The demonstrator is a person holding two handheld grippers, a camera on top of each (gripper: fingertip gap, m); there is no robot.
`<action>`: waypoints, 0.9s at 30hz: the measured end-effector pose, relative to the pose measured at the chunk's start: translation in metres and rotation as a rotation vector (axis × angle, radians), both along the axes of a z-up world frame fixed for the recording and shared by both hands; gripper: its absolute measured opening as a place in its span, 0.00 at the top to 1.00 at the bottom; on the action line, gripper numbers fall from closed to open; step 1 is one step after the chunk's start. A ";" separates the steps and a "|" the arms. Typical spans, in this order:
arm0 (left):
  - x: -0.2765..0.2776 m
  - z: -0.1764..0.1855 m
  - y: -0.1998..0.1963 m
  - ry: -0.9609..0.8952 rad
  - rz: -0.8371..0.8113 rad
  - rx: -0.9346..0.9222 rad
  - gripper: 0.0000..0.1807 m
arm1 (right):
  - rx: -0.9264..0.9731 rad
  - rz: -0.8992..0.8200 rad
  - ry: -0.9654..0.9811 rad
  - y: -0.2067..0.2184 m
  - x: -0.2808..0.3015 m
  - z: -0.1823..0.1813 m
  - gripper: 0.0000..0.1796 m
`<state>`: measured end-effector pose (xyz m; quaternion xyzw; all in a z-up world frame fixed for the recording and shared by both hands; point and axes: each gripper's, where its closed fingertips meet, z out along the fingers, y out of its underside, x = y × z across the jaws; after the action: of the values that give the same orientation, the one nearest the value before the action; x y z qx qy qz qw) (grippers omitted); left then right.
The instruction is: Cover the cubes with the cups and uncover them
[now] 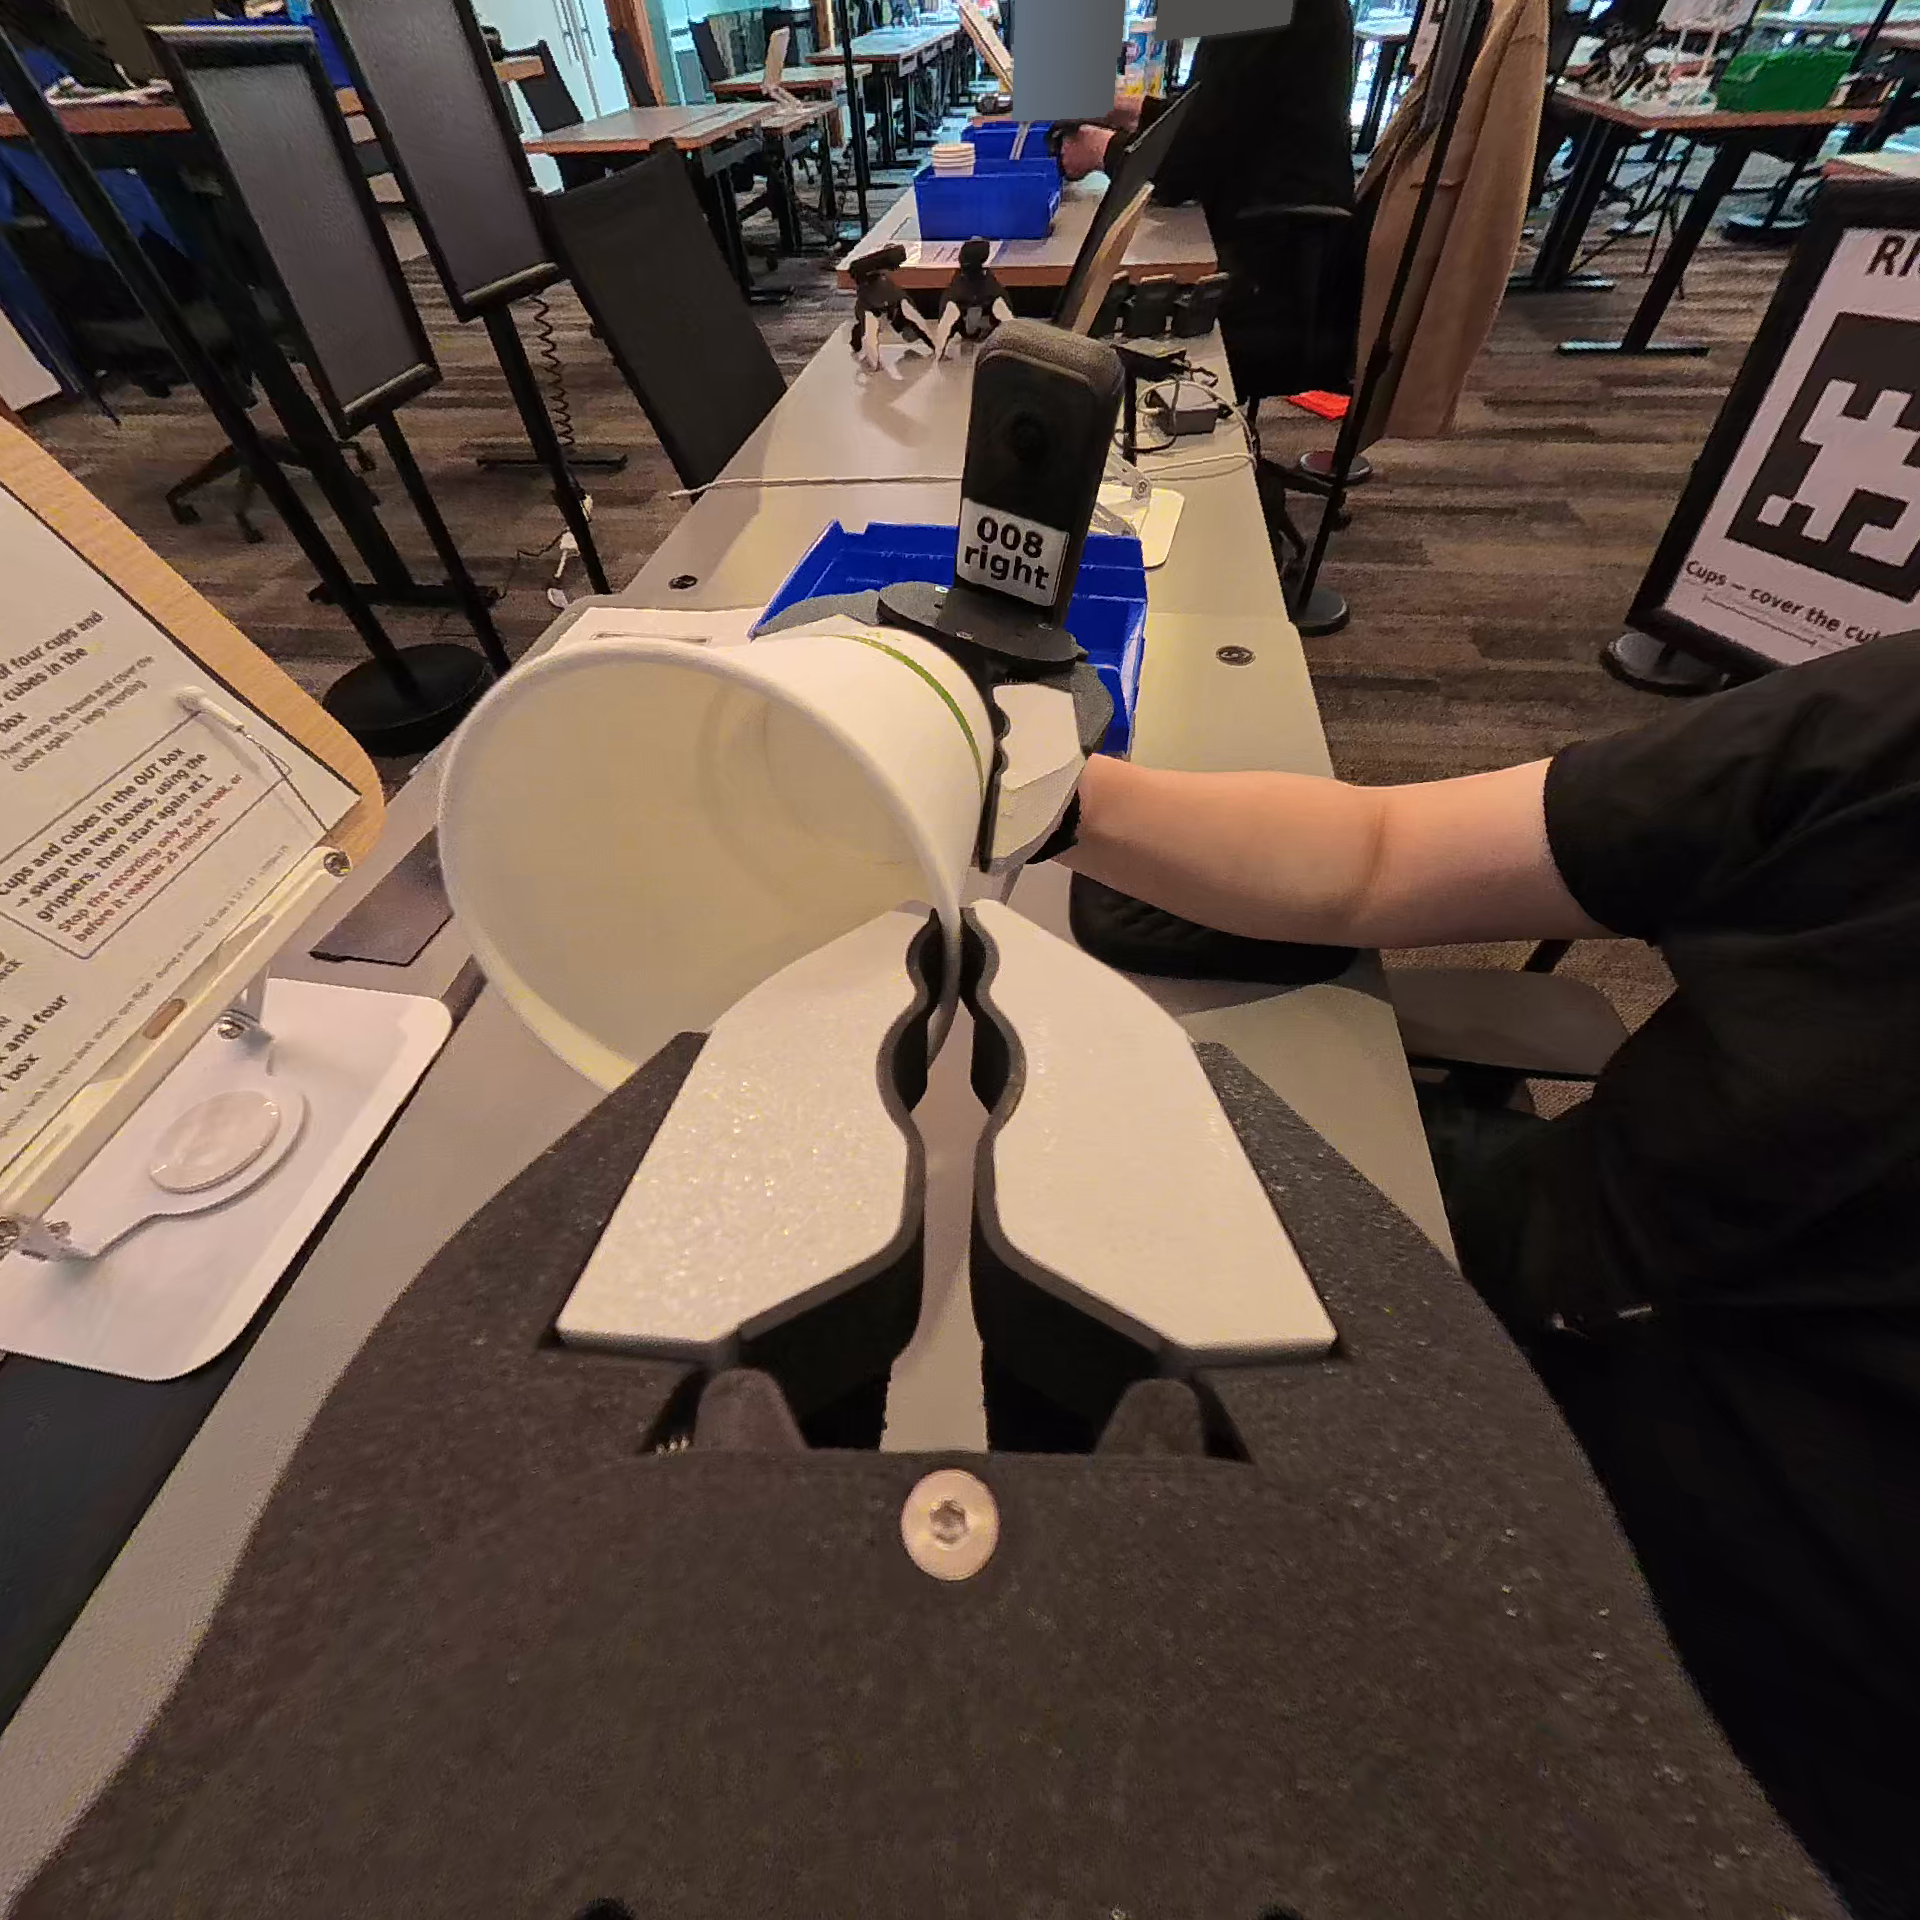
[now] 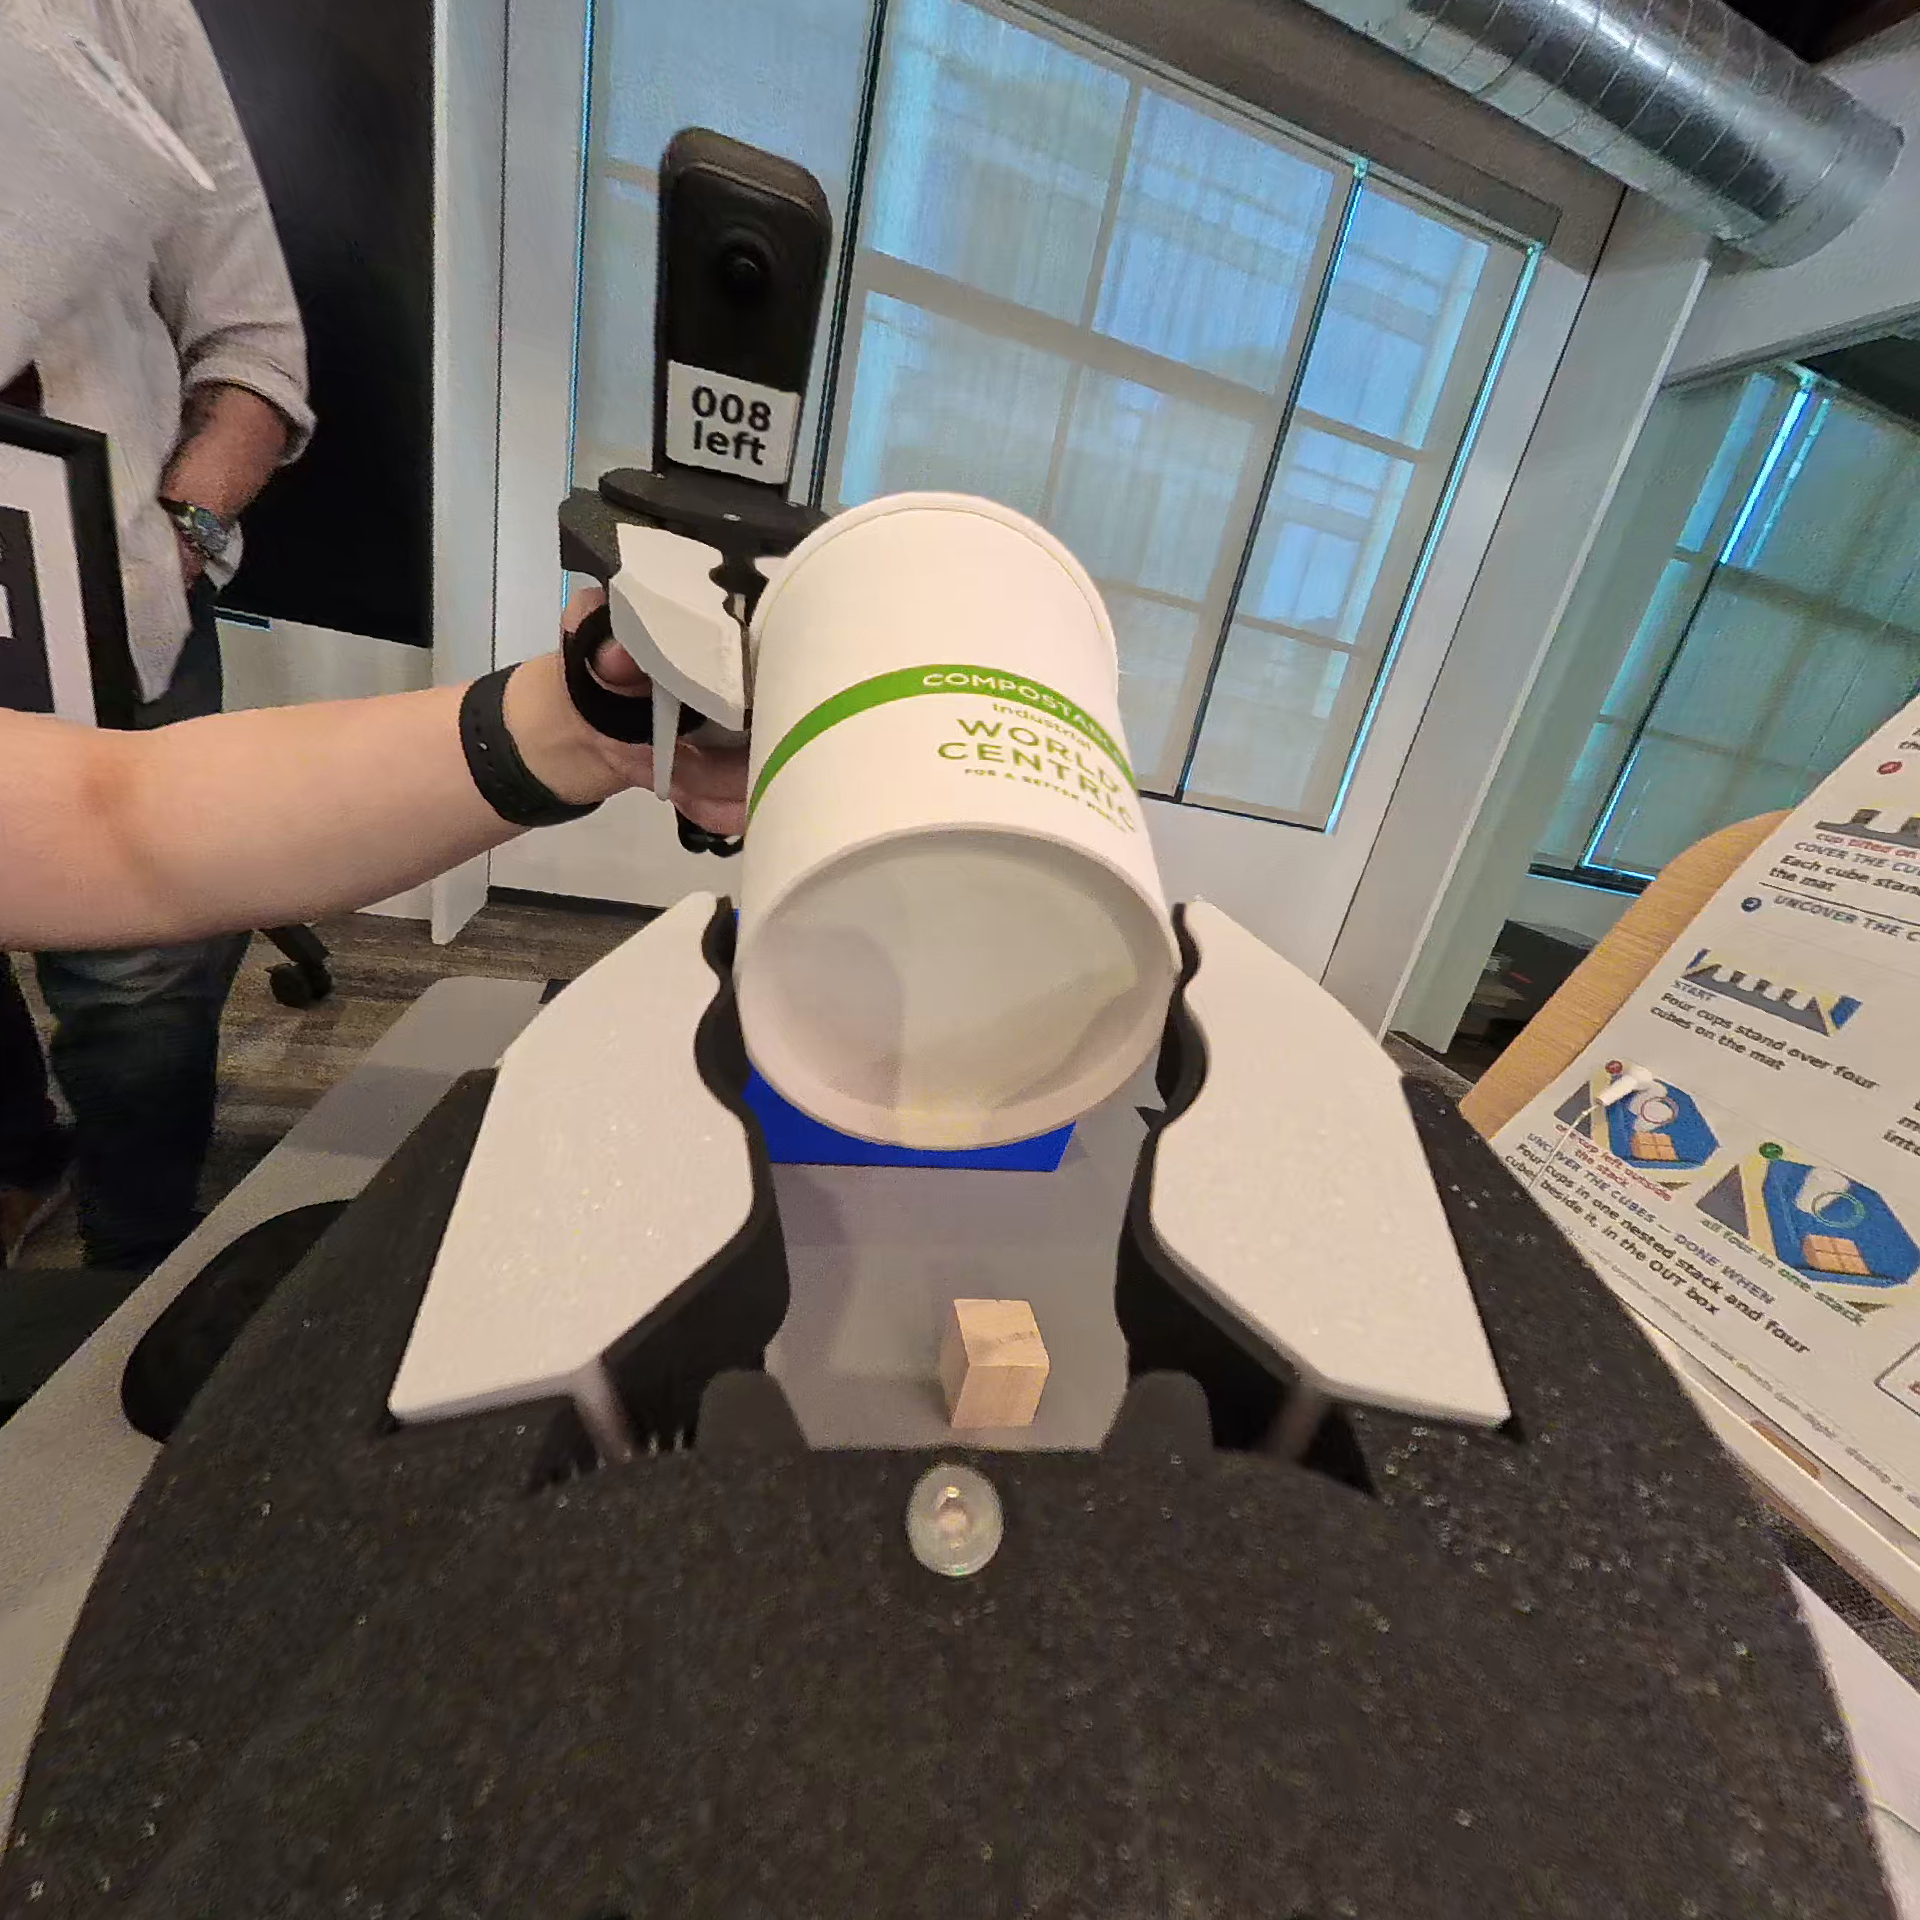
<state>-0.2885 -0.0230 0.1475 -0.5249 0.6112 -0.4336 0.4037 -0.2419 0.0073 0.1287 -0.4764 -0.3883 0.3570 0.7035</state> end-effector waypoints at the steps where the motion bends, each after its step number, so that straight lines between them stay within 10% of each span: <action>1: 0.000 -0.001 0.000 0.002 -0.003 0.000 0.99 | 0.006 -0.001 -0.002 0.000 0.000 0.000 0.57; 17: -0.003 -0.012 -0.001 0.047 -0.010 0.004 0.98 | 0.017 -0.021 -0.089 -0.001 0.001 -0.004 0.58; 27: -0.017 -0.004 0.005 0.007 0.065 0.004 0.74 | -0.019 -0.062 -0.172 0.001 0.014 -0.004 0.58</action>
<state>-0.3053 -0.0175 0.1436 -0.5451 0.5961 -0.4172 0.4166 -0.2275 0.0084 0.1245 -0.5237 -0.4286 0.2965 0.6738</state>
